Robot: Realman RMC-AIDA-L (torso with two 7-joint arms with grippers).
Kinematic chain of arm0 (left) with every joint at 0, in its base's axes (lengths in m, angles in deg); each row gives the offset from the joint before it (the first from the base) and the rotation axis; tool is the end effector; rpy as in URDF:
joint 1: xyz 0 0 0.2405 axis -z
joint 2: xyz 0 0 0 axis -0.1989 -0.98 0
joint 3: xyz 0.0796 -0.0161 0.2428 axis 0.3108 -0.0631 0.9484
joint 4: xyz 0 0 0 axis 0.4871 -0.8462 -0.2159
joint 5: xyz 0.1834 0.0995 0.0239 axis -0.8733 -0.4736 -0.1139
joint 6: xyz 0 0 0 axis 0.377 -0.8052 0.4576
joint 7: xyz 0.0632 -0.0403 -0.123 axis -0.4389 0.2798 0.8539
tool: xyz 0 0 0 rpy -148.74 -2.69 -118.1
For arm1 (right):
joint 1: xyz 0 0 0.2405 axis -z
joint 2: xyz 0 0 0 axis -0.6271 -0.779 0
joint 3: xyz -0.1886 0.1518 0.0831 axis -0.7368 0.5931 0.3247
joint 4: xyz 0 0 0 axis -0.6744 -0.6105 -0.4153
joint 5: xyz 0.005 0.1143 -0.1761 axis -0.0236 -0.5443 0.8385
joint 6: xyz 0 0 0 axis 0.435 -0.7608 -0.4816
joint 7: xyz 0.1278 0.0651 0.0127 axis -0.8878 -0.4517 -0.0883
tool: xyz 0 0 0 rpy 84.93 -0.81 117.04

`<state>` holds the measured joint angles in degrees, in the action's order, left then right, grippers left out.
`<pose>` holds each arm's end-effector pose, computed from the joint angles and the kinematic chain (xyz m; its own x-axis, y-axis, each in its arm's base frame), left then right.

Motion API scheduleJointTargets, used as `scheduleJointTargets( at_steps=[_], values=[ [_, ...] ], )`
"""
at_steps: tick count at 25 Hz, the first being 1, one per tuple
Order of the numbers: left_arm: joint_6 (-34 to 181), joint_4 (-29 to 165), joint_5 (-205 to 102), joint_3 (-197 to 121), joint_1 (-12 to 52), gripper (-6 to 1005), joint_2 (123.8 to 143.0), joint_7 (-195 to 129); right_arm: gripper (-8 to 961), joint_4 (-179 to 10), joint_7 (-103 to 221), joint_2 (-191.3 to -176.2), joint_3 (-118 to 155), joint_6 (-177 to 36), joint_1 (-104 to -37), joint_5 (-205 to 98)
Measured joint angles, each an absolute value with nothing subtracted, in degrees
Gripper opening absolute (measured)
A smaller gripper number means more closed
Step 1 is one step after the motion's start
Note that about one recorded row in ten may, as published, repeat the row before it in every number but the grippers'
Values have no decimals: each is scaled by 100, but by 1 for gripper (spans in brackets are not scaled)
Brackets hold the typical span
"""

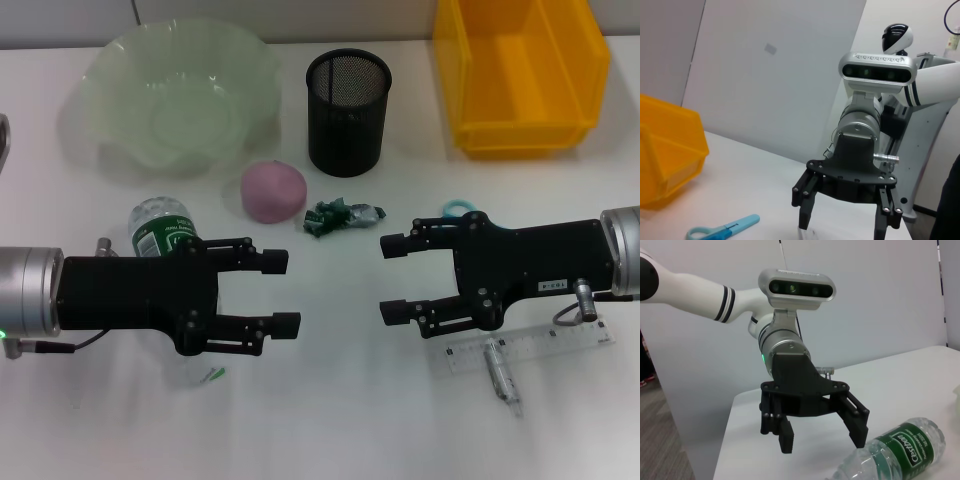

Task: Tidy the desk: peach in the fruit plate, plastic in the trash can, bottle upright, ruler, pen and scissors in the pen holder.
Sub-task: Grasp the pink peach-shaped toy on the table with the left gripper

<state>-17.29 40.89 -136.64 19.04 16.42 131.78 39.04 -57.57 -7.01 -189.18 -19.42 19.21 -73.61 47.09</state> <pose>-0.2551 0.2863 -0.0112 0.7893 0.3121 0.5288 0.2983 -0.9476 0.1141 0.2332 0.3101 -0.0257 0.8555 -0.1971 -0.4789 -0.1984 -0.9789 0.0484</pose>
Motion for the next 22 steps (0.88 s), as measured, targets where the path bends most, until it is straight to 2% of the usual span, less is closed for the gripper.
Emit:
scheduleJointTargets(
  at_steps=[22],
  values=[
    [-1651,4071,-13677,1927,1718,782,13162,3894,767,-5761,-700,-18918,-1894,1850,-7280,4709]
  ],
)
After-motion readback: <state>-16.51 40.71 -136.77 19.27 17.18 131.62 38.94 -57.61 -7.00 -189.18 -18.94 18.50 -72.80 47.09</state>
